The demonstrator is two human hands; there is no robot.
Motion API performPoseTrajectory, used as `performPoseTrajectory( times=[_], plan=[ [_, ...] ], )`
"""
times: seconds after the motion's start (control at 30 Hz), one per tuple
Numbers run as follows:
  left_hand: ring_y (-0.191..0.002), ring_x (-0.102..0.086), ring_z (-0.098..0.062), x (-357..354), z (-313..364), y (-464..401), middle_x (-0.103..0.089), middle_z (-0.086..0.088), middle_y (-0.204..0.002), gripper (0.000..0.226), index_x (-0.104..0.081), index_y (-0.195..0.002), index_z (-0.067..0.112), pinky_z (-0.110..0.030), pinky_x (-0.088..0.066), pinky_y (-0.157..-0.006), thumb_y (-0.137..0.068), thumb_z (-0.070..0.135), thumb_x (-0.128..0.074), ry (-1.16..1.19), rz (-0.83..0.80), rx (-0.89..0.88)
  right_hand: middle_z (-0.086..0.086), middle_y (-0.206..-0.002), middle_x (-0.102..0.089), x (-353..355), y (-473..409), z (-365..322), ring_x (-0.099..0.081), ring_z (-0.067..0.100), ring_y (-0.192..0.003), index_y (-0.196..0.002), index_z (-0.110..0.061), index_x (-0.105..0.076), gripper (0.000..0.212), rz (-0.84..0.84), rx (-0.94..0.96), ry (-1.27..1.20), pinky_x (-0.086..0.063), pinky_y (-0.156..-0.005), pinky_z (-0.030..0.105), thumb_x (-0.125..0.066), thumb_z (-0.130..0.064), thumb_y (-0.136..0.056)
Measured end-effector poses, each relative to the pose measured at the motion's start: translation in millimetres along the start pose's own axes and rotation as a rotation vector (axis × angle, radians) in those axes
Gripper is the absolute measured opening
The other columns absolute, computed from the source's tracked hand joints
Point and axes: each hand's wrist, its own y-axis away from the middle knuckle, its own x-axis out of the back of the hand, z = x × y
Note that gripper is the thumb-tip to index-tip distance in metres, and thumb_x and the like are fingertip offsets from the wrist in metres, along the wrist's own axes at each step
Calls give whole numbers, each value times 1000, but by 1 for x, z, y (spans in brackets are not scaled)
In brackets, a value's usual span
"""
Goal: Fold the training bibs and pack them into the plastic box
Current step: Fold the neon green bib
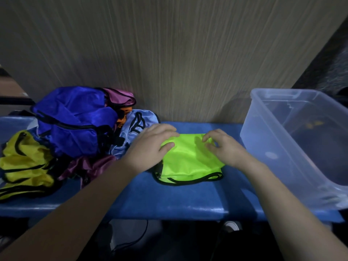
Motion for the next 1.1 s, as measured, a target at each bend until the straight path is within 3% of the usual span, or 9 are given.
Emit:
performPoseTrajectory(
  times=[0.1,0.2,0.4,0.5,0.6,0.73,0.8,0.9,1.1],
  plan=[
    [-152,-15,-10,-13,-3,0,-23,13,-164,57,-33,-155,33,-39,-17,-123,-102,47,-48,-63,-259,51,-3,-120,-44,-10,1,2,-52,16,-104,-124,-24,-58,34,-102,-90,57,-42,-92,28,-68,-22,-91],
    [-152,13,-6,-15,-14,3,12,13,-166,86,-2,-159,37,-37,1,-126,-89,74,-36,-176,-523,21,-4,-121,-38,-10,8,1,-46,17,-108,-130,-28,-54,52,-176,-96,100,-41,-92,26,-76,-23,-83],
    [-147,31,-8,-19,-25,6,35,14,-159,116,13,-156,41,-38,15,-122,-62,97,-23,-219,-645,20,-7,-134,-37,-4,17,-5,-37,20,-123,-129,-37,-52,58,-332,-119,351,-35,-107,38,-78,-43,-77],
    [-148,28,-6,-18,-21,5,29,16,-162,117,4,-157,43,-41,14,-123,-59,100,-23,-172,-625,53,-4,-131,-37,-6,20,-10,-39,23,-124,-129,-32,-50,56,-285,-149,323,-38,-105,41,-74,-44,-81],
    [-153,8,-6,-12,-8,1,3,16,-167,110,-27,-153,47,-42,9,-123,-58,103,-20,-51,-514,136,4,-131,-42,-5,22,-10,-45,29,-126,-131,-22,-45,55,-200,-272,280,-42,-103,44,-66,-49,-88],
    [-143,-35,-13,-11,-1,-15,-41,9,-154,68,-47,-146,32,-42,-15,-121,-90,70,-41,35,-233,238,12,-126,-57,-2,23,-4,-56,33,-118,-119,-13,-48,57,-152,-440,274,-47,-93,42,-64,-57,-87],
    [-134,-49,-19,-15,-3,-23,-53,4,-146,50,-52,-142,25,-43,-30,-116,-99,50,-51,69,-172,275,11,-108,-62,-2,25,-3,-62,30,-98,-107,-13,-50,56,-196,-483,246,-49,-77,36,-67,-61,-83],
    [-128,-55,-22,-23,-1,-34,-60,1,-139,40,-58,-138,21,-42,-40,-110,-101,37,-55,123,-172,333,3,-78,-59,-3,26,-4,-59,21,-64,-91,-15,-50,53,-208,-514,193,-47,-60,30,-73,-60,-76],
    [-138,-45,-25,-40,17,-64,-49,-3,-150,51,-49,-145,21,-40,-33,-114,-100,44,-54,99,-377,396,2,-83,-60,-6,23,0,-65,22,-72,-89,-16,-50,54,-244,-536,134,-55,-51,33,-82,-53,-66]
  ],
)
